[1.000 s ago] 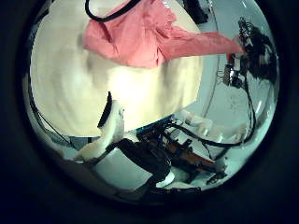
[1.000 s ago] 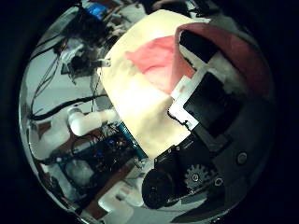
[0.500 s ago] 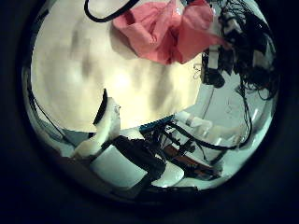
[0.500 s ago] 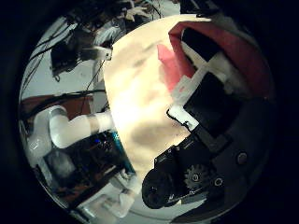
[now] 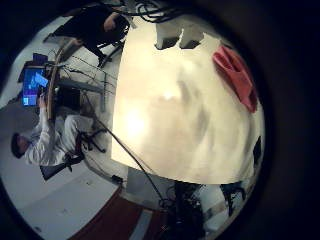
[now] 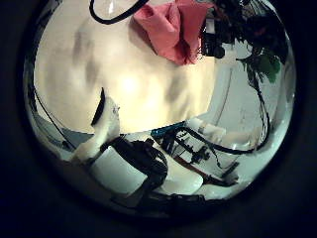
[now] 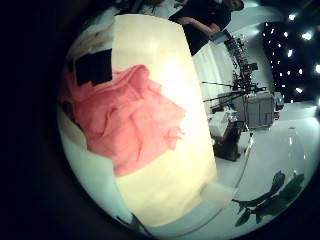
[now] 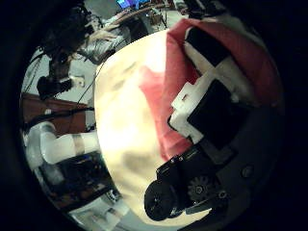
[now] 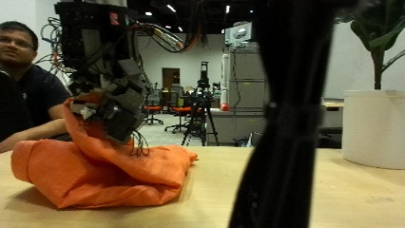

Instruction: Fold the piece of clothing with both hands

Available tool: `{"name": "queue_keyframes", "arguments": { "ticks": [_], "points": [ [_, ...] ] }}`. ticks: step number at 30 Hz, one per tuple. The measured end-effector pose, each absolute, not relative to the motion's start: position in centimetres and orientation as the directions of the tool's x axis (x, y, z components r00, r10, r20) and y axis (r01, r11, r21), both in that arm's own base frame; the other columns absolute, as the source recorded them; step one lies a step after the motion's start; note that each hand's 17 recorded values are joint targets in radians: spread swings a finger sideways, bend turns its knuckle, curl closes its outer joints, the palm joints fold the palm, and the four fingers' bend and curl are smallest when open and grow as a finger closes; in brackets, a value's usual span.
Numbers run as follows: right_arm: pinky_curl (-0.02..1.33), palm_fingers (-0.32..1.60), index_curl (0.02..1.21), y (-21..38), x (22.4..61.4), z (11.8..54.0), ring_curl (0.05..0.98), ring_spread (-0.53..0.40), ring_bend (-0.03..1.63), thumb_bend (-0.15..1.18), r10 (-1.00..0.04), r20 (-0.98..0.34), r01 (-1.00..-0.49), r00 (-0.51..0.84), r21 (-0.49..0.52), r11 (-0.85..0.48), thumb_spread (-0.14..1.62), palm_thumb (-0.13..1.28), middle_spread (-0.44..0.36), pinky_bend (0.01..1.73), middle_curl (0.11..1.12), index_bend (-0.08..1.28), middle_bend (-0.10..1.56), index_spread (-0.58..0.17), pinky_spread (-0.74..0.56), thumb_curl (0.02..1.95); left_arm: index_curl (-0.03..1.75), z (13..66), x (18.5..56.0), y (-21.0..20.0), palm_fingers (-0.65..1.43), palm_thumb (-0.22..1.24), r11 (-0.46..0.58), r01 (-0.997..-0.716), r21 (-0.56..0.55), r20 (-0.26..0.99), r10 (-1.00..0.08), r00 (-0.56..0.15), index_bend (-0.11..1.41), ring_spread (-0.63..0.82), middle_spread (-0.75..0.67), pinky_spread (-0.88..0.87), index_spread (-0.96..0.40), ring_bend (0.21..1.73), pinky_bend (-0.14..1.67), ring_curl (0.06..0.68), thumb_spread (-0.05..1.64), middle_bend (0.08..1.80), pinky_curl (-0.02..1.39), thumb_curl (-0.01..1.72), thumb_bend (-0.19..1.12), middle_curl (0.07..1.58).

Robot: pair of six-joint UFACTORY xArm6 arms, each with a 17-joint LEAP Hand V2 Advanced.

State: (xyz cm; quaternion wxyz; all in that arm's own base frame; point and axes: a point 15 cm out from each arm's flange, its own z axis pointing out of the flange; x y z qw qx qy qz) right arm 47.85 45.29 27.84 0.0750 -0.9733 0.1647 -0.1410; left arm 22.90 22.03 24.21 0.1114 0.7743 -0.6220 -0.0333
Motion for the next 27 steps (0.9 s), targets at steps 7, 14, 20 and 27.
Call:
{"name": "queue_keyframes", "arguments": {
  "ticks": [7,14,20,27],
  "points": [
    [0.69,0.11,0.64,43.0,48.9,33.9,0.631,-0.263,1.17,0.03,-0.427,0.221,-0.358,0.877,-0.292,-0.887,1.28,0.82,-0.131,0.94,0.65,0.41,0.82,-0.361,-0.34,0.73,0.31,24.2,22.9,21.5,0.01,0.67,-0.202,-0.957,0.21,0.082,-0.971,0.223,0.17,0.55,0.34,0.5,0.18,0.44,0.33,0.209,1.14,0.19,0.31,0.37,-0.02,0.3],
    [0.66,0.04,0.52,34.8,48.7,45.2,0.509,-0.101,0.95,-0.01,-0.566,0.179,-0.465,0.805,-0.403,-0.789,1.13,0.92,-0.025,0.94,0.52,0.32,0.58,-0.309,0.05,0.74,0.31,25.4,24.8,20.4,0.02,0.62,-0.186,-0.965,0.183,0.048,-0.979,0.198,0.17,0.55,0.34,0.5,0.19,0.43,0.32,0.205,1.13,0.19,0.31,0.37,-0.02,0.31],
    [0.59,0.15,0.48,28.0,48.3,52.1,0.442,-0.036,0.85,-0.01,-0.665,0.145,-0.529,0.733,-0.493,-0.691,1.06,1.02,-0.006,0.83,0.47,0.35,0.53,-0.312,0.26,0.75,0.32,27.3,25.3,18.2,0.03,0.6,-0.15,-0.973,0.174,0.045,-0.986,0.16,0.17,0.55,0.34,0.5,0.2,0.42,0.31,0.207,1.13,0.19,0.31,0.37,-0.02,0.31],
    [0.49,0.19,0.51,19.5,41.5,54.2,0.38,0.014,0.71,-0.04,-0.721,0.083,-0.654,0.688,-0.361,-0.665,1.07,0.87,-0.016,0.62,0.45,0.51,0.53,-0.33,0.39,0.71,0.32,29.8,25.3,15.8,0.04,0.59,-0.13,-0.981,0.14,0.028,-0.99,0.136,0.17,0.55,0.33,0.5,0.19,0.42,0.3,0.207,1.13,0.19,0.3,0.38,-0.02,0.31]
  ]
}}
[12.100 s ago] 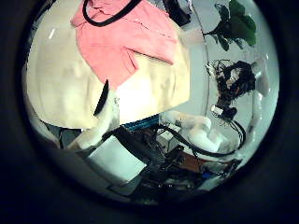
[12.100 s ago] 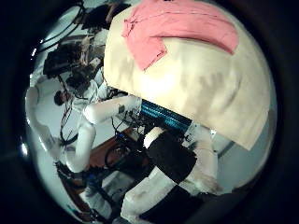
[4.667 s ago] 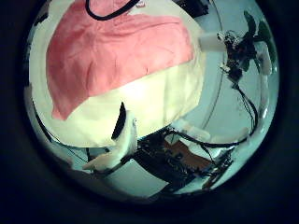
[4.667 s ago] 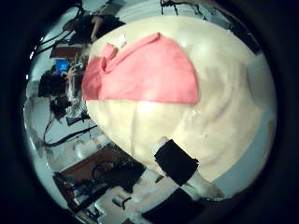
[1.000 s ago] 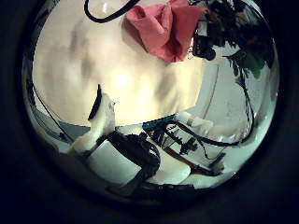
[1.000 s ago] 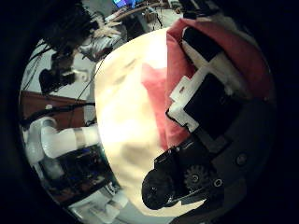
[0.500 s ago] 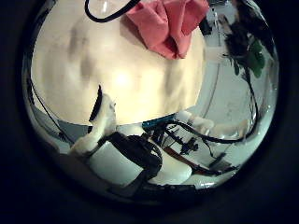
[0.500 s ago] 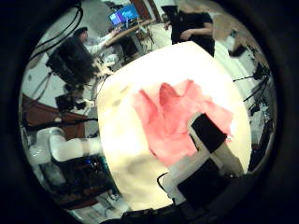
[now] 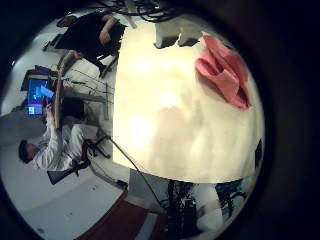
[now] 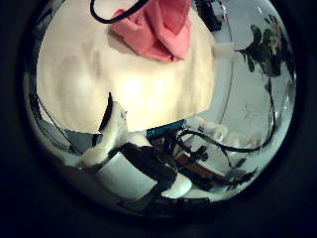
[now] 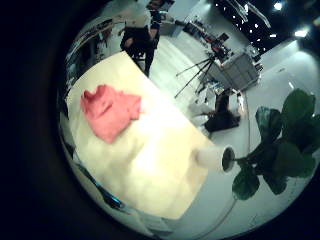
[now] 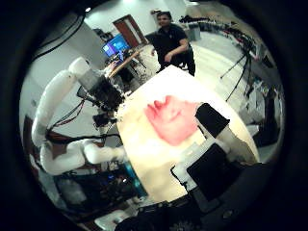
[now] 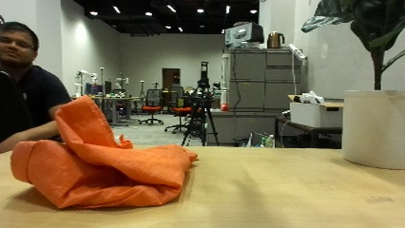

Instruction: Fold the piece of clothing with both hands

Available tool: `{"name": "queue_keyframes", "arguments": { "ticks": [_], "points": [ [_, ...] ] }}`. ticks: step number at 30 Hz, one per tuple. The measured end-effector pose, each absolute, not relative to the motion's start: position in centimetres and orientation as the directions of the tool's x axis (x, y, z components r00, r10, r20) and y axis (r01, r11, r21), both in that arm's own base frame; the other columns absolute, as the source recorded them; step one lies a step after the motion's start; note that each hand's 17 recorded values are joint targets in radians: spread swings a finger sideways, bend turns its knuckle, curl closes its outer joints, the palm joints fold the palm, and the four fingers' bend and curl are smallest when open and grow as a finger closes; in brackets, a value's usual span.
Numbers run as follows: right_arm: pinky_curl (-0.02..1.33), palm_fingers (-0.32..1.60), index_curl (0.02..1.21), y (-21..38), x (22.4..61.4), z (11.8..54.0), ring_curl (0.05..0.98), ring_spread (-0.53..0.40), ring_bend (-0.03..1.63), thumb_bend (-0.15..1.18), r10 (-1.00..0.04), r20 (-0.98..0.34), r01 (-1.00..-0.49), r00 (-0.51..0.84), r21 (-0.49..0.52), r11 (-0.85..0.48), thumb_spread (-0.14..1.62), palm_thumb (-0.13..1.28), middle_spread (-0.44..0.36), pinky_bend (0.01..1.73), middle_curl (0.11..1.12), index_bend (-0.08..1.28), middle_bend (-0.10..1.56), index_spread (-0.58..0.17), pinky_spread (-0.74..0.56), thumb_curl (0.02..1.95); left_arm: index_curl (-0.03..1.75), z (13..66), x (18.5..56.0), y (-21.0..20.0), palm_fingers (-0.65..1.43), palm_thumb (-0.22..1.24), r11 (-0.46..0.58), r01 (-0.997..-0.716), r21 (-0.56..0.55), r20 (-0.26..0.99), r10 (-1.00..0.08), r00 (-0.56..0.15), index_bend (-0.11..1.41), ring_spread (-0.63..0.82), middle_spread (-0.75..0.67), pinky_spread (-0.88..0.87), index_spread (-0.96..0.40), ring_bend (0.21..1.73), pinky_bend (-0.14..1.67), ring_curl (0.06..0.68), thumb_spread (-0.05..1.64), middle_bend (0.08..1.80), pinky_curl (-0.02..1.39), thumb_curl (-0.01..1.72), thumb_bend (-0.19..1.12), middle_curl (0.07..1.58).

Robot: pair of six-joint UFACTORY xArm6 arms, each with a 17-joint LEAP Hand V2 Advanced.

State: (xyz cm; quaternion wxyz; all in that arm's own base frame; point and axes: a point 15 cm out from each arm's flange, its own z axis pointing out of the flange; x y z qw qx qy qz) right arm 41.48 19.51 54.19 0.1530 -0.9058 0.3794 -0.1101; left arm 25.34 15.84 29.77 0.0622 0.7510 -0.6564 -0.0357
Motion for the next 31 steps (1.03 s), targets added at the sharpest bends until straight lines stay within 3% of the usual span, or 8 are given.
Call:
{"name": "queue_keyframes", "arguments": {
  "ticks": [4,10,12,14,18,26,31],
  "points": [
    [0.44,0.13,0.48,14.7,36.8,51.8,0.343,0.071,0.63,-0.03,-0.777,0.029,-0.751,0.629,-0.235,-0.617,1.11,0.8,-0.008,0.55,0.42,0.46,0.48,-0.341,0.43,0.64,0.31,30.5,25.2,12.9,0.05,0.58,-0.097,-0.983,0.157,0.034,-0.994,0.103,0.17,0.55,0.33,0.51,0.18,0.42,0.3,0.208,1.12,0.19,0.31,0.38,-0.02,0.31],
    [0.39,0.13,0.45,9.9,32.4,44.2,0.301,0.134,0.55,-0.03,-0.839,-0.04,-0.84,0.542,-0.048,-0.54,1.16,0.73,0.006,0.48,0.39,0.41,0.41,-0.352,0.43,0.56,0.32,31.7,26.6,7.9,0.08,0.58,-0.039,-0.986,0.163,0.033,-0.998,0.045,0.17,0.55,0.32,0.5,0.18,0.41,0.29,0.207,1.11,0.2,0.31,0.38,-0.02,0.32],
    [0.38,0.13,0.43,8.4,31.9,43.5,0.286,0.151,0.51,-0.03,-0.862,-0.045,-0.863,0.505,-0.032,-0.504,1.18,0.7,0.012,0.45,0.38,0.39,0.39,-0.353,0.43,0.53,0.32,32.1,26.9,5.9,0.09,0.59,-0.016,-0.986,0.166,0.029,-0.999,0.021,0.18,0.54,0.31,0.5,0.18,0.41,0.28,0.208,1.11,0.19,0.3,0.39,-0.02,0.32],
    [0.36,0.14,0.43,7.1,30.7,43.2,0.275,0.165,0.48,-0.03,-0.877,-0.044,-0.878,0.478,-0.028,-0.478,1.19,0.69,0.018,0.43,0.37,0.37,0.37,-0.353,0.43,0.5,0.32,32.5,26.4,4.0,0.1,0.6,0.013,-0.984,0.18,0.033,-0.999,-0.007,0.17,0.54,0.3,0.49,0.18,0.41,0.28,0.207,1.11,0.2,0.3,0.39,-0.02,0.32],
    [0.34,0.16,0.41,4.5,28.0,37.9,0.256,0.183,0.43,-0.02,-0.904,-0.073,-0.901,0.421,0.084,-0.426,1.21,0.67,0.024,0.39,0.36,0.34,0.34,-0.352,0.43,0.45,0.32,33.0,26.9,1.7,0.13,0.63,0.064,-0.982,0.176,0.035,-0.998,-0.058,0.17,0.53,0.28,0.48,0.17,0.4,0.27,0.207,1.1,0.2,0.3,0.39,-0.01,0.33],
    [0.31,0.23,0.39,0.9,26.8,36.6,0.235,0.195,0.37,-0.02,-0.919,-0.018,-0.916,0.394,0.08,-0.394,1.23,0.65,0.044,0.3,0.35,0.29,0.3,-0.341,0.43,0.38,0.32,32.8,26.3,1.8,0.14,0.64,-0.001,-0.985,0.175,0.035,-0.999,0.007,0.16,0.52,0.26,0.47,0.16,0.4,0.25,0.206,1.1,0.2,0.3,0.39,-0.02,0.34],
    [0.29,0.28,0.39,0.4,26.1,34.5,0.227,0.191,0.33,-0.02,-0.918,-0.04,-0.909,0.394,0.131,-0.396,1.23,0.65,0.061,0.25,0.35,0.27,0.31,-0.324,0.43,0.35,0.32,32.5,25.8,2.5,0.15,0.64,-0.023,-0.985,0.171,0.056,-0.998,0.033,0.16,0.52,0.24,0.47,0.16,0.4,0.24,0.207,1.09,0.2,0.3,0.39,-0.02,0.35]
  ]
}}
